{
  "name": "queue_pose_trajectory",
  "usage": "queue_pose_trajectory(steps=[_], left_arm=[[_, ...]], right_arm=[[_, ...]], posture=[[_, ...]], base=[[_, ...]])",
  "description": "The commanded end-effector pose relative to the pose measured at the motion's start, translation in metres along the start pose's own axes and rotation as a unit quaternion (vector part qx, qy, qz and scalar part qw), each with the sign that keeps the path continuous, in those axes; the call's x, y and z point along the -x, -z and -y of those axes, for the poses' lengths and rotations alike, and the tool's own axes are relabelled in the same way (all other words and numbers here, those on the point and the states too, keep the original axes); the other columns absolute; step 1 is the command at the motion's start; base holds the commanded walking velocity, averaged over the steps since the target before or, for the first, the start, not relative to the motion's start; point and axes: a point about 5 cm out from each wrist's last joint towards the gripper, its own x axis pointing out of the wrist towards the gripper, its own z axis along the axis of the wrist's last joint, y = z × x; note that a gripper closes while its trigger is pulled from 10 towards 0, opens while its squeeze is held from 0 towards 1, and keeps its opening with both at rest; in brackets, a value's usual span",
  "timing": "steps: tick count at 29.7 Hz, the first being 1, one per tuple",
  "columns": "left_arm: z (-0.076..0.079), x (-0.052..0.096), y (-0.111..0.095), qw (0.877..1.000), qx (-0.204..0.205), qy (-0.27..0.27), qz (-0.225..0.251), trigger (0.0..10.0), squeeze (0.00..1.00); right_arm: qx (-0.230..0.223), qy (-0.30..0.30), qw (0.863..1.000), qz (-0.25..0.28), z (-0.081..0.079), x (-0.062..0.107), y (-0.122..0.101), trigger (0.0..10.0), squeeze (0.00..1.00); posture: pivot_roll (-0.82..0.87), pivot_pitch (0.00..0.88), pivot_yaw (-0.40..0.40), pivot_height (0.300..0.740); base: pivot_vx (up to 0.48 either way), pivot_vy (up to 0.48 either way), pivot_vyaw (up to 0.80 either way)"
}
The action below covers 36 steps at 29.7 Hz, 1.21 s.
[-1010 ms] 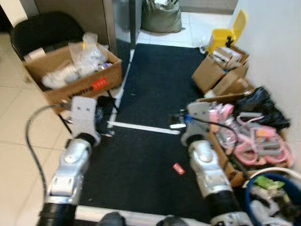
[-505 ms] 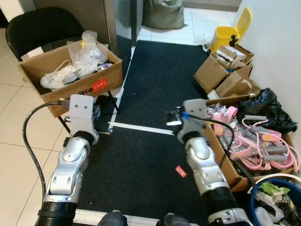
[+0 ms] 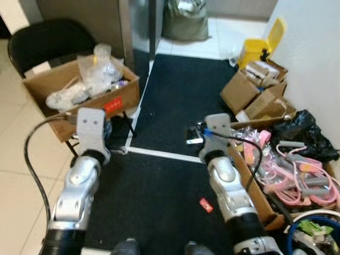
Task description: Picking trash to rubbish bin
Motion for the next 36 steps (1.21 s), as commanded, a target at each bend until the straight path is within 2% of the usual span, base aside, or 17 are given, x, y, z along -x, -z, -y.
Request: queue_pose_trajectory(steps=[1,36], left_arm=[[0.0001,0.0013,0.004,1.0,-0.005,-0.001,-0.011,10.0,0.0],[0.0006,0.0012,0.0045,1.0,-0.003,-0.003,-0.011,10.0,0.0]], right_arm=[[0.005,0.006,1.0,-0.007,0.0047,0.0011,0.0041,10.0,0.0],[0.022,0.004,1.0,-0.002,0.005,0.0002,0.0028,10.0,0.0]], posture=[[0.07,0.073,0.002,0.74],[0.06,0.083,-0.001,0.74]], base=[[0.255,0.0,0.0],[0.259,0.0,0.0]])
